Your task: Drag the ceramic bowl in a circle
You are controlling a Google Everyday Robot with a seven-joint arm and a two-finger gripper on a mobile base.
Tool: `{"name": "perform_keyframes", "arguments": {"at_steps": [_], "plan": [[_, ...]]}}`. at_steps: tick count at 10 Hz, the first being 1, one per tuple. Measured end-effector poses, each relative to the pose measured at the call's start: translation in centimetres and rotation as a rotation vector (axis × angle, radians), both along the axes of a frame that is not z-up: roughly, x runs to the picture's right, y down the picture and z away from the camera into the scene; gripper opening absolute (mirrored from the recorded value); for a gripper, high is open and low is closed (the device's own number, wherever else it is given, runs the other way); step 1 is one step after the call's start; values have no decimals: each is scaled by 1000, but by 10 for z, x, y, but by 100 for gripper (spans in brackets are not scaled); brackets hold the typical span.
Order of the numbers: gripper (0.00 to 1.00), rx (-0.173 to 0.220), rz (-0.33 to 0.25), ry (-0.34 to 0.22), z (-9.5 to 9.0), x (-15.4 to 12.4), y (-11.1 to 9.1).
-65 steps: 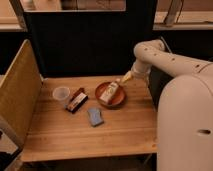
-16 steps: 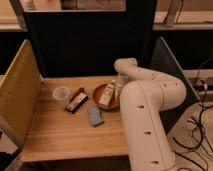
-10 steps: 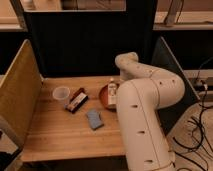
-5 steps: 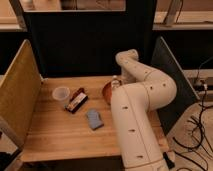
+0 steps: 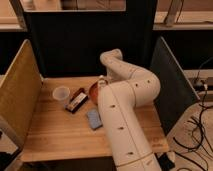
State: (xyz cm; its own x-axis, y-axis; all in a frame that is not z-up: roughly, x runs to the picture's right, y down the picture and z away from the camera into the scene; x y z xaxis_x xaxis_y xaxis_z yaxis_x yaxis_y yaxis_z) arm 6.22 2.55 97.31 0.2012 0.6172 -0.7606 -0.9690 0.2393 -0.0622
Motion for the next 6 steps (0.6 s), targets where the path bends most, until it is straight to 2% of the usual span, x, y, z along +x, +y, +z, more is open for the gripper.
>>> {"name": "perform_keyframes", "arguments": {"at_steps": [2, 3, 6], "plan": [[0, -23, -38, -28, -14, -9, 12], [0, -30, -49, -21, -20, -4, 17], [0, -30, -23, 93, -38, 41, 28]]}}
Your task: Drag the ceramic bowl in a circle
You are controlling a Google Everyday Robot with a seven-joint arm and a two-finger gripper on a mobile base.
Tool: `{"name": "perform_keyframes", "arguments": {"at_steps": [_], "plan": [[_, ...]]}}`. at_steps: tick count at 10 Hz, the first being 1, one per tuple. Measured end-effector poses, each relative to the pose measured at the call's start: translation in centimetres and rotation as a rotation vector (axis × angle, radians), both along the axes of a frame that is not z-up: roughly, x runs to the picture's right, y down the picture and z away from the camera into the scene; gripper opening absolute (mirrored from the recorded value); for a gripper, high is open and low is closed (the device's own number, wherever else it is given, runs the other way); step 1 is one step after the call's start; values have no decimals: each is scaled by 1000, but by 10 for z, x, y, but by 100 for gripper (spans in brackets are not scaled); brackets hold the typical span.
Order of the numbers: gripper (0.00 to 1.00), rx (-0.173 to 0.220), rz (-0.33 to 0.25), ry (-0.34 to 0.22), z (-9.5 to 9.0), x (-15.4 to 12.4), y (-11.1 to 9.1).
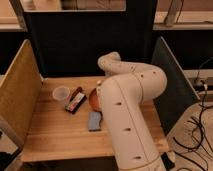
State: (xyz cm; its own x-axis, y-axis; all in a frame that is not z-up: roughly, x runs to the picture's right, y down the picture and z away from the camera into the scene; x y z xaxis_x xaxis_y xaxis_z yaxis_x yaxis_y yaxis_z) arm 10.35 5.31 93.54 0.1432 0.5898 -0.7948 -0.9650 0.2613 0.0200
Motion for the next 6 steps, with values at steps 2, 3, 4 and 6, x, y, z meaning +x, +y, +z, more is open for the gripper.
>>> {"name": "perform_keyframes", "arguments": {"at_steps": [2, 3, 4, 6], "plan": [[0, 17, 26, 71, -1, 25, -3], [0, 33, 46, 110, 3, 40, -9], [0, 44, 58, 126, 7, 45, -14], [0, 63, 78, 135, 23, 45, -28]]}}
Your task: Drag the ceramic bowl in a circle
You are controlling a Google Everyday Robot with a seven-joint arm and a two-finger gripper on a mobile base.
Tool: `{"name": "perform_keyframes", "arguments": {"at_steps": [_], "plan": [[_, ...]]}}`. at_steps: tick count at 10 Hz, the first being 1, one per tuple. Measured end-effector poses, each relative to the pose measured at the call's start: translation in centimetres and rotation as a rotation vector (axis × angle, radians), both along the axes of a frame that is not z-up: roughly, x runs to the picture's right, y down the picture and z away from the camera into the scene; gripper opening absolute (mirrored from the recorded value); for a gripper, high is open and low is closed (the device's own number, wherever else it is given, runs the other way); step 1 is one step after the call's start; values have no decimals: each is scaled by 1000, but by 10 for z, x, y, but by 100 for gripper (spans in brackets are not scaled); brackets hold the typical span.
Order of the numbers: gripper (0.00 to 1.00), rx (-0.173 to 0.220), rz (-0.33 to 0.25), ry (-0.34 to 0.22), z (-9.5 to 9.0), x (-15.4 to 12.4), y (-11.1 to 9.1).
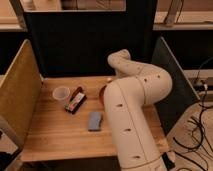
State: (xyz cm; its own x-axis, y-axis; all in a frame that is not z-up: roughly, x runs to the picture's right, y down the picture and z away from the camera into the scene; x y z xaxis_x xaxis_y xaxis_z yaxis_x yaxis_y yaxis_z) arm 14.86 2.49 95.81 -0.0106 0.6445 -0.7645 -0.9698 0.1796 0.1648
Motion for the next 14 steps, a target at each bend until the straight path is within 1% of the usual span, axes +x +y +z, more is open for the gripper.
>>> {"name": "perform_keyframes", "arguments": {"at_steps": [1, 2, 3, 4, 6, 7, 8, 9, 10, 11, 12, 13, 14], "plan": [[0, 1, -4, -11, 6, -7, -3], [0, 0, -14, -33, 12, -19, -5], [0, -7, -28, -59, 16, -33, -5], [0, -21, -46, -96, 17, -50, -1], [0, -39, -67, -163, 10, -74, 4], [0, -45, -69, -189, 1, -81, 7], [0, -47, -72, -197, -6, -81, 10], [0, -42, -71, -193, -12, -77, 10], [0, -29, -54, -168, -21, -64, 10], [0, -20, -42, -150, -26, -56, 10], [0, -7, -25, -121, -29, -44, 9], [4, 6, -9, -96, -31, -33, 6], [15, 21, 7, -82, -32, -24, 1]]}}
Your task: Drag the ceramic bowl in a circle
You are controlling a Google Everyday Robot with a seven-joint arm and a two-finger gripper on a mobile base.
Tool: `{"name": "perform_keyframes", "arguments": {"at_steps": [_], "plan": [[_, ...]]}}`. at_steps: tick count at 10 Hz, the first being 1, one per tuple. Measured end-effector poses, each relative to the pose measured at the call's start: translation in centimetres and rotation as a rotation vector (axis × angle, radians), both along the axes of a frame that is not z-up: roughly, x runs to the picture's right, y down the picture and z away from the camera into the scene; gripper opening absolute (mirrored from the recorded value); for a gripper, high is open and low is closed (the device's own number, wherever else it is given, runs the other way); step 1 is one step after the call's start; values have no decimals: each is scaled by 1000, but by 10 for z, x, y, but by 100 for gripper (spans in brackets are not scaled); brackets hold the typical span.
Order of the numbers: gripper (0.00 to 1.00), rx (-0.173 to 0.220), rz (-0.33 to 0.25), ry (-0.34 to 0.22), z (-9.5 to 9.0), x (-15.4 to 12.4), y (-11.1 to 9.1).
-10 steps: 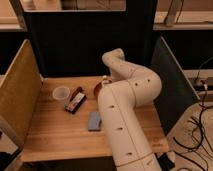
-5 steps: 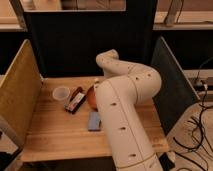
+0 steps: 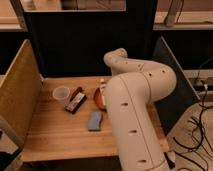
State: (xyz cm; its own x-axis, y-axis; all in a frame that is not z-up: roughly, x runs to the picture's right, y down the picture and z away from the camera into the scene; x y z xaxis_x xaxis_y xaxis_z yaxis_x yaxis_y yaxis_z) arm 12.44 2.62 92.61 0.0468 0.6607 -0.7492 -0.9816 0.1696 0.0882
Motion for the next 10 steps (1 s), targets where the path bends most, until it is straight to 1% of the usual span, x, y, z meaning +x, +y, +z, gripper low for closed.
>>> {"name": "perform_keyframes", "arguments": {"at_steps": [1, 2, 3, 4, 5, 6, 8, 9, 10], "plan": [[22, 10, 3, -3, 0, 1, -4], [34, 16, 8, -29, -1, -7, -7], [45, 13, 11, -65, -2, -18, -6], [54, 5, 17, -94, -4, -25, -4], [58, -7, 24, -122, -5, -31, 0], [60, -33, 31, -165, -8, -37, 8], [60, -56, 41, -197, -9, -41, 15], [60, -57, 49, -203, -9, -38, 14], [60, -45, 61, -200, -10, -33, 7]]}}
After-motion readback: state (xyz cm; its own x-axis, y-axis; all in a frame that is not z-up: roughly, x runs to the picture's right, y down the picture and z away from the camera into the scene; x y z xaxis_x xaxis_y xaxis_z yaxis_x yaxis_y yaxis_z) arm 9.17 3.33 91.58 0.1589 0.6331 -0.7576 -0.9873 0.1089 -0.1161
